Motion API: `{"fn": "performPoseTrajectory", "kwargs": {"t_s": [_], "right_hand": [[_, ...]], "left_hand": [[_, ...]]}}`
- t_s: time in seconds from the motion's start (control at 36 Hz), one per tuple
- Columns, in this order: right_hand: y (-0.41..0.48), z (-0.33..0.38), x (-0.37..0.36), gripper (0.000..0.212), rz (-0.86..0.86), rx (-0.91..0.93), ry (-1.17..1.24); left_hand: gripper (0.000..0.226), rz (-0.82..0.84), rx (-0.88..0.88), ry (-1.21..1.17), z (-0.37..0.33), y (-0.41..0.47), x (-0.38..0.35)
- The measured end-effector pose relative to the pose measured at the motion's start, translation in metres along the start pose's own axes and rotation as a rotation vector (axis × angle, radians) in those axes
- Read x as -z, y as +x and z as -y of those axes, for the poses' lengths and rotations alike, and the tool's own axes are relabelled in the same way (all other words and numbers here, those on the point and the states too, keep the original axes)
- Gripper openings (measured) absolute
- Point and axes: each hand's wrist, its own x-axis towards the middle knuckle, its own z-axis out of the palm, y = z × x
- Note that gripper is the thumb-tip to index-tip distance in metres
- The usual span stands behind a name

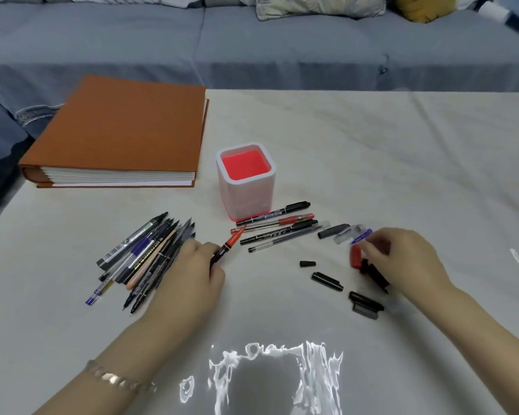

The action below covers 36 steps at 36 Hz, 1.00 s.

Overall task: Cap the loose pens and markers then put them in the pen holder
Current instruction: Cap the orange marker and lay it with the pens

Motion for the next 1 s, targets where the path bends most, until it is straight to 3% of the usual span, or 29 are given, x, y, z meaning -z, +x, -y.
{"fn": "performPoseTrajectory", "kwargs": {"t_s": [0.17, 0.28, 0.36, 0.47, 0.58, 0.72, 0.83, 1.0], "right_hand": [[-0.008, 0.0, -0.007, 0.034, 0.024, -0.017, -0.141], [-0.006, 0.007, -0.018, 0.025, 0.001, 0.001, -0.137], [-0.006, 0.011, -0.023, 0.03, 0.007, -0.026, -0.09], [-0.011, 0.018, -0.016, 0.019, 0.014, -0.037, 0.21], [-0.022, 0.036, 0.002, 0.004, 0.071, -0.049, 0.709], [-0.041, 0.058, 0.018, 0.019, 0.147, -0.074, 1.139], [-0.052, 0.075, 0.017, 0.01, 0.128, -0.056, 1.28], [-0.06, 0.08, 0.017, 0.013, 0.116, -0.034, 1.255]], "left_hand": [[0.026, 0.078, -0.105, -0.117, -0.018, -0.006, -0.002], [0.031, 0.145, -0.114, -0.22, -0.023, -0.012, -0.002], [0.036, 0.17, -0.115, -0.304, -0.026, -0.015, 0.001], [0.038, 0.174, -0.112, -0.381, -0.029, -0.016, 0.005], [0.031, 0.146, -0.114, -0.426, -0.034, -0.018, 0.006], [0.022, 0.144, -0.137, -0.449, -0.04, -0.023, 0.006], [0.015, 0.159, -0.151, -0.486, -0.043, -0.027, 0.008], [0.012, 0.158, -0.163, -0.493, -0.043, -0.028, 0.01]]}}
